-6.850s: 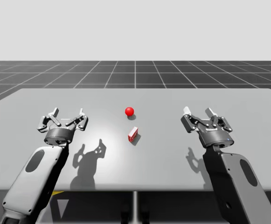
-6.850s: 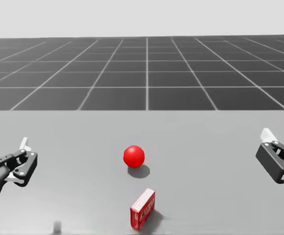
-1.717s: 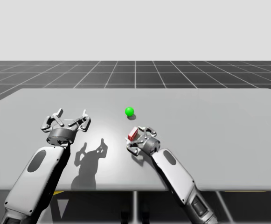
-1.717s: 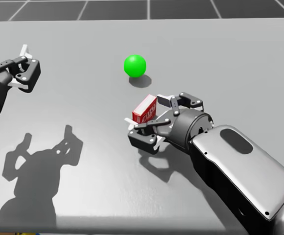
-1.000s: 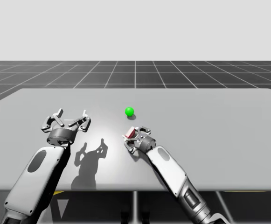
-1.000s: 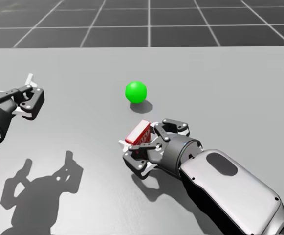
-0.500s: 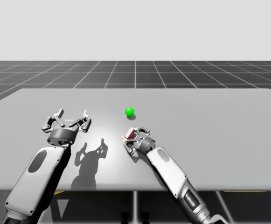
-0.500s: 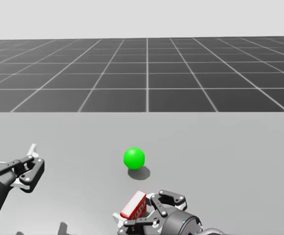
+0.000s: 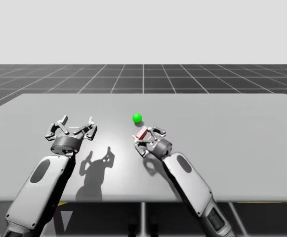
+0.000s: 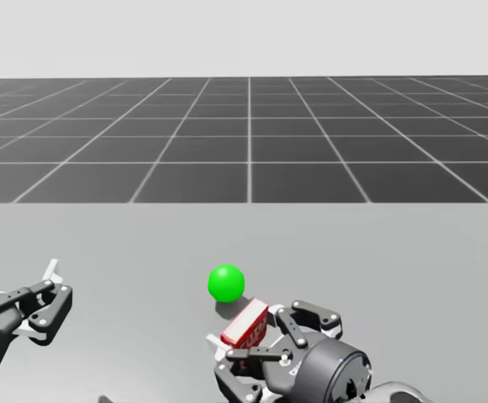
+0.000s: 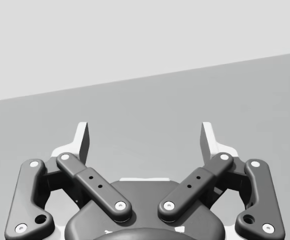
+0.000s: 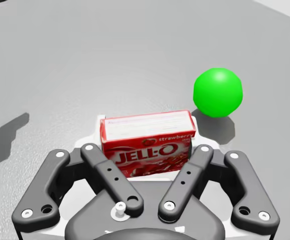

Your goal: Watch the red light. When it turns green, pick up the object.

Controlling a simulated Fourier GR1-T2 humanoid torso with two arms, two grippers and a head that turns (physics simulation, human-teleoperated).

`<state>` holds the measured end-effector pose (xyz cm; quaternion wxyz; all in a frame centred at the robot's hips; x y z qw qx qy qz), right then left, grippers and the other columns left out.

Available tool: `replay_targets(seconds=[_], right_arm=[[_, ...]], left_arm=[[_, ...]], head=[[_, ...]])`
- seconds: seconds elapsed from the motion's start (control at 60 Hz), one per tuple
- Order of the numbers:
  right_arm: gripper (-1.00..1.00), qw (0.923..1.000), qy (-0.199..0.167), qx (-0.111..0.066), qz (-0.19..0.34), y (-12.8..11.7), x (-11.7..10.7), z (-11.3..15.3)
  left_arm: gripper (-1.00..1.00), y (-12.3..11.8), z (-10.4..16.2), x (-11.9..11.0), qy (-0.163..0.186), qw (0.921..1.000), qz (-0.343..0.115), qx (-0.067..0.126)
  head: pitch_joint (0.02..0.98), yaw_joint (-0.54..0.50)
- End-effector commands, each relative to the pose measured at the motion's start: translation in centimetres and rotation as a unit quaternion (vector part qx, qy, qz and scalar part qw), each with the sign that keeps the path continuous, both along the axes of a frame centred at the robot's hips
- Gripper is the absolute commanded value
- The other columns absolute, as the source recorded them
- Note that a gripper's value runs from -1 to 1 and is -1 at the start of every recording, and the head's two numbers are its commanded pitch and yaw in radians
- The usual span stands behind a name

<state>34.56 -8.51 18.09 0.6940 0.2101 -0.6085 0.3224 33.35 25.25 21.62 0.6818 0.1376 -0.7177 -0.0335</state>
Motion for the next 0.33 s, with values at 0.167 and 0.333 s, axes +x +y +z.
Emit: replay_targets(seconds=[0.167, 0.333], right_arm=[[1.00, 0.9896, -0.104, 0.056, -0.082, -0.9, 0.8, 8.6], [1.00, 0.9784, -0.163, 0.094, -0.087, -1.0, -1.2, 13.8]], left_arm=[[-1.00, -0.2, 0.0, 0.0, -0.004, 1.0000, -0.002, 0.003], [-1.00, -0.3, 0.0, 0.0, -0.007, 0.9999, -0.003, 0.007]], head=[[0.451, 0.01], [0.453, 0.01]])
